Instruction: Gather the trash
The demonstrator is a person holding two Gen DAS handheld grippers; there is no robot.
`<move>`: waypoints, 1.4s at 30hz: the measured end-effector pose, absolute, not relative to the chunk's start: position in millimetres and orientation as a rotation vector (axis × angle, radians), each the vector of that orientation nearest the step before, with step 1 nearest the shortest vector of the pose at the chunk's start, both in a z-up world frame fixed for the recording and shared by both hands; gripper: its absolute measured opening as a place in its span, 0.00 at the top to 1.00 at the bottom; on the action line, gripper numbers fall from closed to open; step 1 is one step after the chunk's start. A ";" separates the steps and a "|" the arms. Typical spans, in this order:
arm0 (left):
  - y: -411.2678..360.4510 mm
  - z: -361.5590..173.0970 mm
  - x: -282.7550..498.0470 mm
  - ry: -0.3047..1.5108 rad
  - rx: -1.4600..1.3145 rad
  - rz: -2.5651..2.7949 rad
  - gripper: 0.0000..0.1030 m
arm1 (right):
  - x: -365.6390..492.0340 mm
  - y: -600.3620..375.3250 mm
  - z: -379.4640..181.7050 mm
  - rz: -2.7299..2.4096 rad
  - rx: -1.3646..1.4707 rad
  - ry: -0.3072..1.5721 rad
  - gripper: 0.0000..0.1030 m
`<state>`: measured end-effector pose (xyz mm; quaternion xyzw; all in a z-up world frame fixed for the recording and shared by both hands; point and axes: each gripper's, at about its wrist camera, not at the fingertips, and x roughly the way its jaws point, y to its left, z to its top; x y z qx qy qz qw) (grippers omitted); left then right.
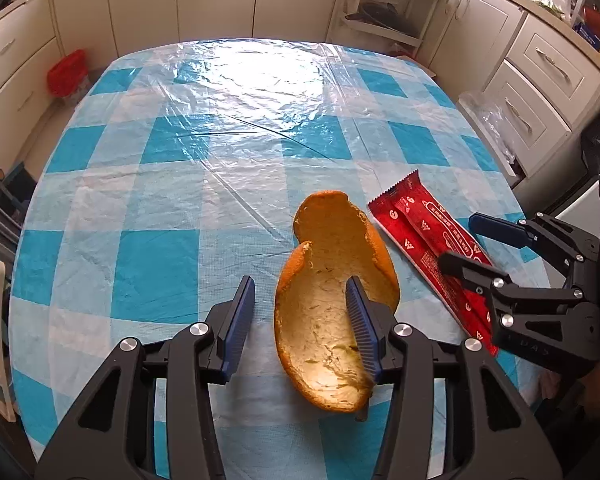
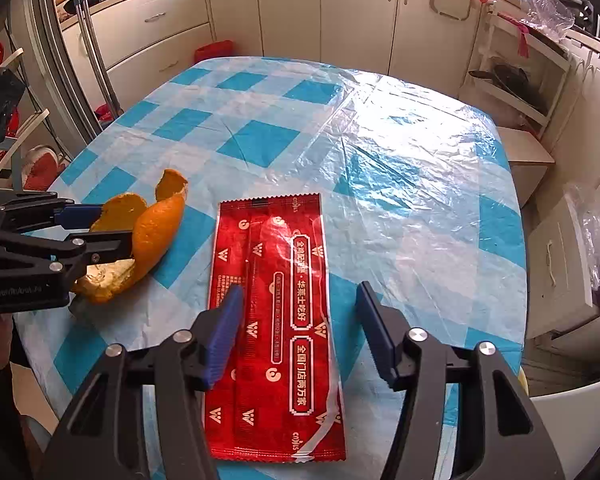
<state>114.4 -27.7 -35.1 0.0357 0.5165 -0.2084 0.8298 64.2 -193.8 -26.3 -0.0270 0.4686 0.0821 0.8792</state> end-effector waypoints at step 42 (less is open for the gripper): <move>-42.2 -35.7 95.9 1.060 0.104 -0.459 0.56 | 63.7 -188.1 -25.4 0.193 -0.080 1.006 0.69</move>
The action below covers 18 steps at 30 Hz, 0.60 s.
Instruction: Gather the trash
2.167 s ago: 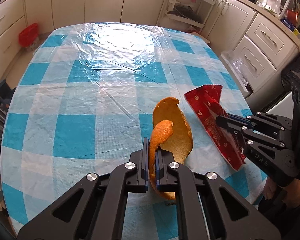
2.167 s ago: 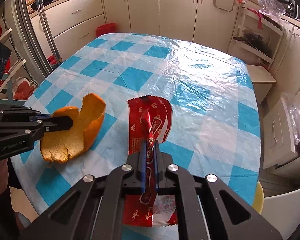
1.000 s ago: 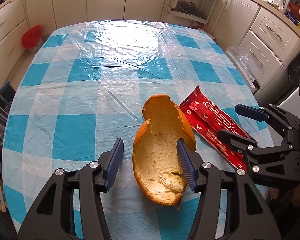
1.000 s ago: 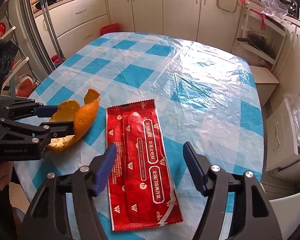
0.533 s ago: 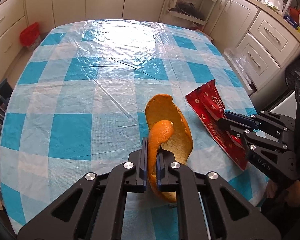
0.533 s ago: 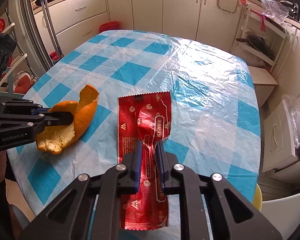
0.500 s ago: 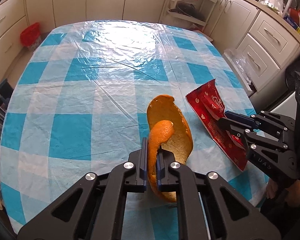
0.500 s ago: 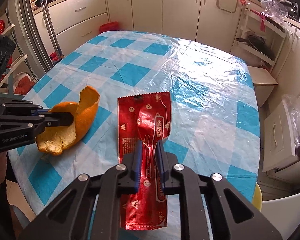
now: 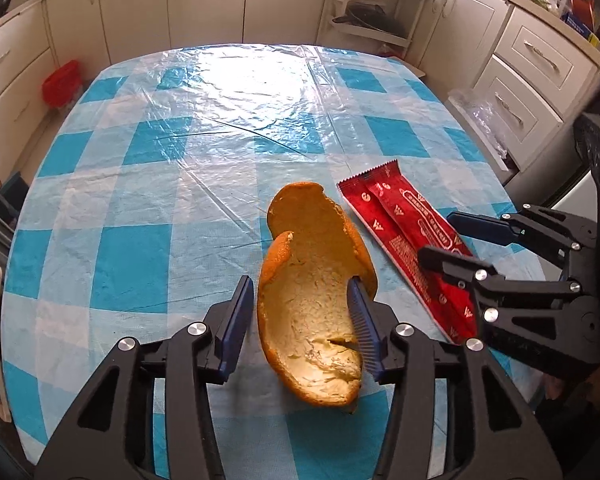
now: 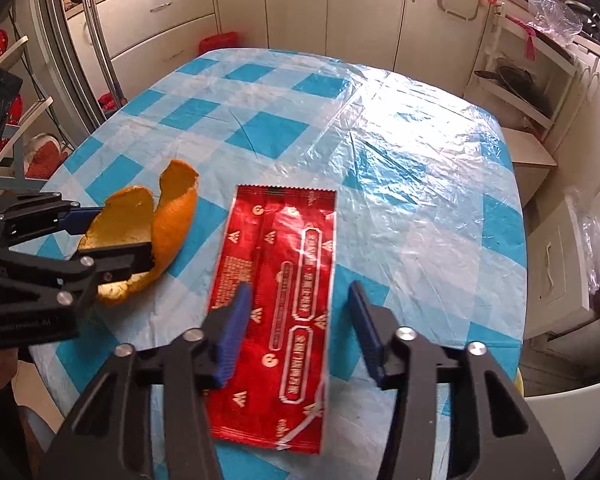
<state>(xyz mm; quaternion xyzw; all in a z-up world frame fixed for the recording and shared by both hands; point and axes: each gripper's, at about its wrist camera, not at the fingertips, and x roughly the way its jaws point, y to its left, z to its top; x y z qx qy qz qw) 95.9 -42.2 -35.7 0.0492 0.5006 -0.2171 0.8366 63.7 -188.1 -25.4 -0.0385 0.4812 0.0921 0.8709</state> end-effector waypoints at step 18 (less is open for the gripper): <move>-43.1 -35.0 89.3 1.043 0.083 -0.522 0.63 | 61.2 -184.1 -22.2 0.187 -0.109 0.995 0.43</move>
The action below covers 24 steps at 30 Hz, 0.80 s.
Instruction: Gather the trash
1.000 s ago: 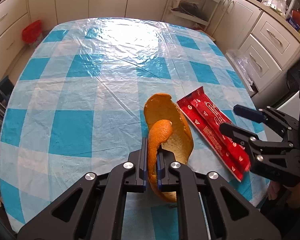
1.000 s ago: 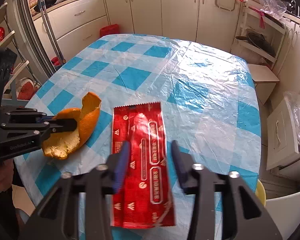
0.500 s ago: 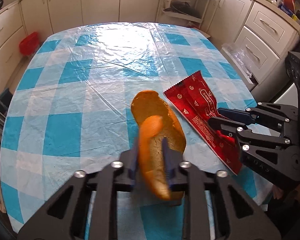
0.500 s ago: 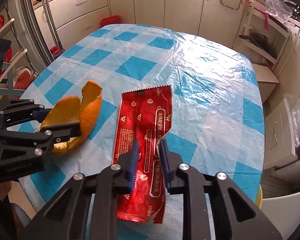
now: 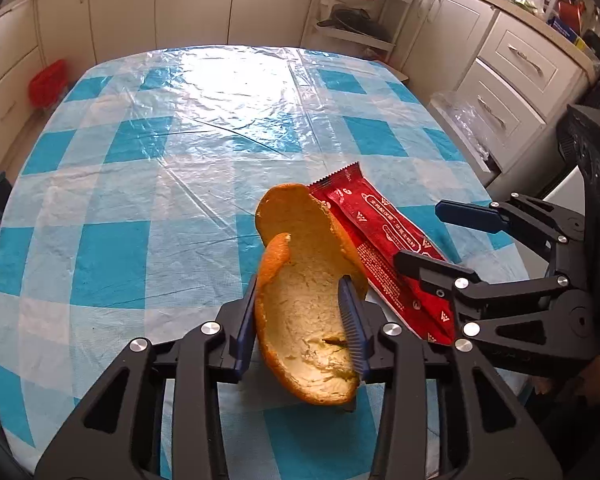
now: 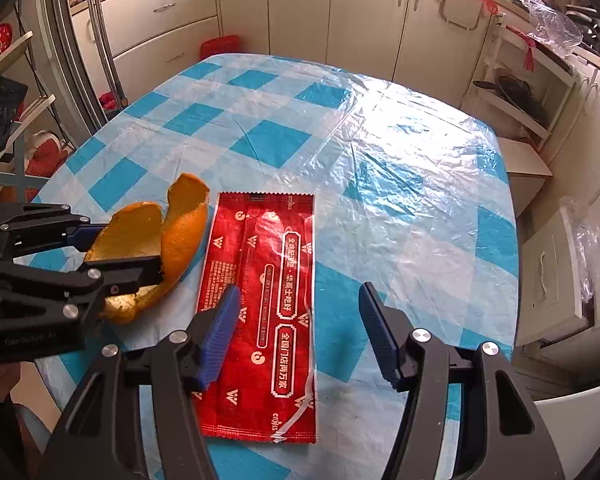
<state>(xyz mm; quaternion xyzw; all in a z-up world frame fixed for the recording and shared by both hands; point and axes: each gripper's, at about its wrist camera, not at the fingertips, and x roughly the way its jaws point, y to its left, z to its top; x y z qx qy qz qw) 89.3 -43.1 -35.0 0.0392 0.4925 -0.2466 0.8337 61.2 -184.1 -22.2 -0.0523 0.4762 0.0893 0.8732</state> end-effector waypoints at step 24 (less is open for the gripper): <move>-37.6 3.6 81.6 0.928 -0.052 -0.529 0.94 | 50.9 -219.6 4.7 0.099 0.012 0.908 0.96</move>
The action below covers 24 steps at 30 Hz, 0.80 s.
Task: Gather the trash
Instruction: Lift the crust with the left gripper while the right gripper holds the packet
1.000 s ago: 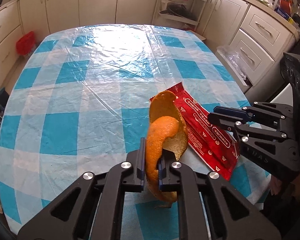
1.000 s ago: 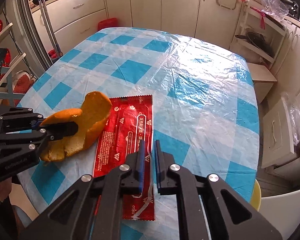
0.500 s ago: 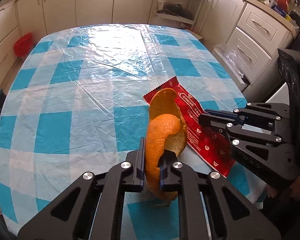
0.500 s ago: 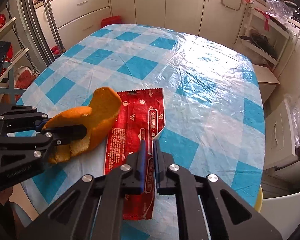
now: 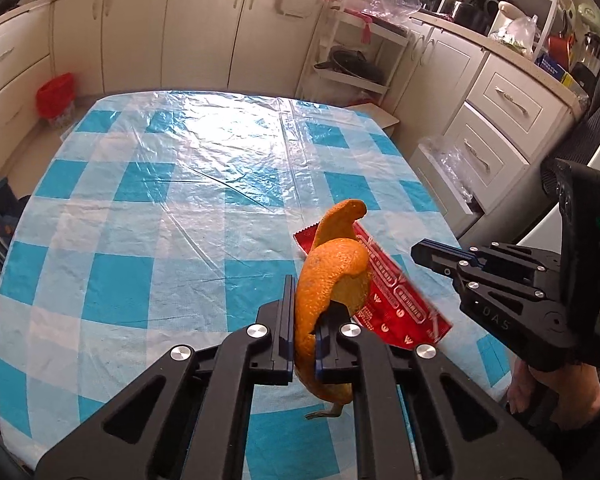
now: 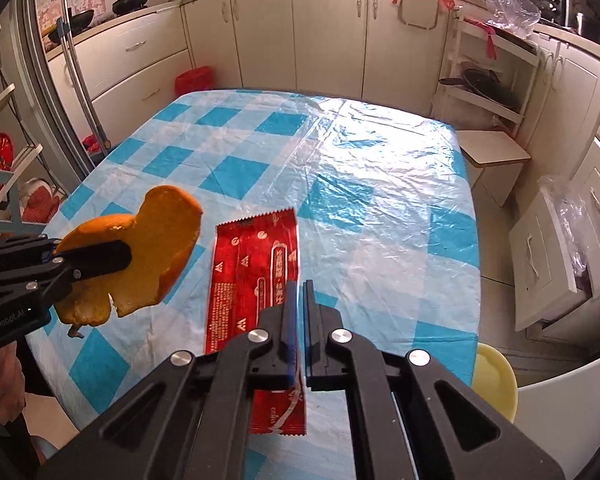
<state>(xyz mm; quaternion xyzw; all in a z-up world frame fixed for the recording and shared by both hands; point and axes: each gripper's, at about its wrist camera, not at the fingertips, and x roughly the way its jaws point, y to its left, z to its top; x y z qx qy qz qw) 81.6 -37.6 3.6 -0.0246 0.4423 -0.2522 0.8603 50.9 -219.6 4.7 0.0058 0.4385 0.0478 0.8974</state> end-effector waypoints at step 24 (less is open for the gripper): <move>-53.3 18.7 81.1 0.856 -0.085 -0.562 0.94 | 22.1 -261.7 30.0 0.047 0.081 0.798 0.96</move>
